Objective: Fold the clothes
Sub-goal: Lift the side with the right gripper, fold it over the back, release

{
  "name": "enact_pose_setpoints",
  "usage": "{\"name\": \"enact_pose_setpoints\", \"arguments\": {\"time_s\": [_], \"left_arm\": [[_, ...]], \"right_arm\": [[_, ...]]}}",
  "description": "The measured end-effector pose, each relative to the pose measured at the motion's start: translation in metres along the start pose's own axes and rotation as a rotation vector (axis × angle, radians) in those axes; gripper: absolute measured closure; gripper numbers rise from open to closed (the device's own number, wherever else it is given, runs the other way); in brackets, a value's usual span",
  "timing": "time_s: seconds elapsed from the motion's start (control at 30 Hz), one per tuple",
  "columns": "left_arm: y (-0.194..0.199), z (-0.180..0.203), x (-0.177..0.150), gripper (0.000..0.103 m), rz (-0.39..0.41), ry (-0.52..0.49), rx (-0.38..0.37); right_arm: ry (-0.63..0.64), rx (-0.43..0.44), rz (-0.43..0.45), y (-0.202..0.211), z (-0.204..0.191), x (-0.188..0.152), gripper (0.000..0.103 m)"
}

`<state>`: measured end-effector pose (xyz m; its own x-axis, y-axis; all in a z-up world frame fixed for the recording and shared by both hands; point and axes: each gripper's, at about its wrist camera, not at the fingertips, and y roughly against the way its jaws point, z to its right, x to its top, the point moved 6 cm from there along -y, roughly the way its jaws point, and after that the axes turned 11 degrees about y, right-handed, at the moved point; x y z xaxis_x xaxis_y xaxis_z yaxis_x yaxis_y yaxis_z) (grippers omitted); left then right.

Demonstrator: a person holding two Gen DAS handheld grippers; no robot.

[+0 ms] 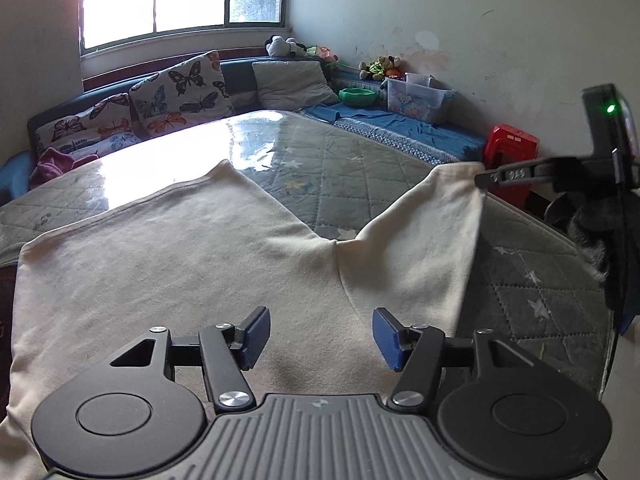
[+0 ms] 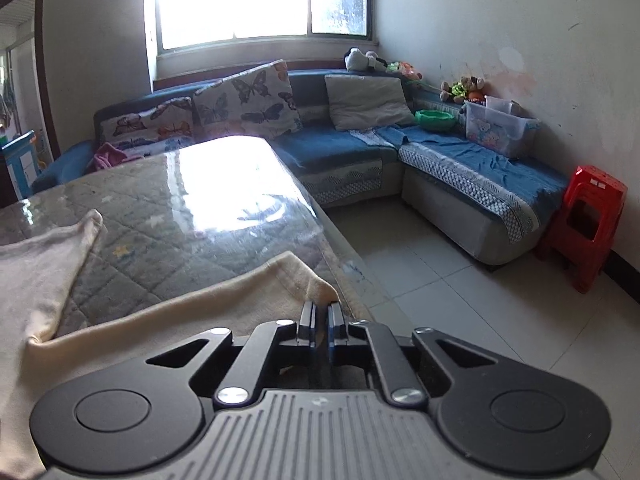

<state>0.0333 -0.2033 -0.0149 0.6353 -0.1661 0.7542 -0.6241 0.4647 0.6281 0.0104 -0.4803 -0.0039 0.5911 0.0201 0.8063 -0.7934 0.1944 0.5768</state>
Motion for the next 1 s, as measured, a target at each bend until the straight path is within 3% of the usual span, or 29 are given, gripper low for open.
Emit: {"name": "enact_pose_setpoints", "arguments": {"time_s": [0.2, 0.5, 0.77, 1.0], "left_arm": [[0.014, -0.012, 0.009, 0.038, 0.038, 0.054, 0.003], [0.056, -0.062, 0.01, 0.037, 0.117, 0.161, 0.067], [0.089, -0.099, -0.007, 0.037, 0.155, 0.24, 0.109], [0.109, -0.123, -0.024, 0.037, 0.169, 0.3, 0.139]], "right_arm": [[0.044, 0.071, 0.09, 0.037, -0.015, 0.031, 0.099], [0.159, 0.226, 0.23, 0.092, -0.081, 0.084, 0.099], [0.307, 0.38, 0.296, 0.121, -0.176, 0.114, 0.099], [0.45, 0.545, 0.255, 0.122, -0.272, 0.099, 0.099]]}}
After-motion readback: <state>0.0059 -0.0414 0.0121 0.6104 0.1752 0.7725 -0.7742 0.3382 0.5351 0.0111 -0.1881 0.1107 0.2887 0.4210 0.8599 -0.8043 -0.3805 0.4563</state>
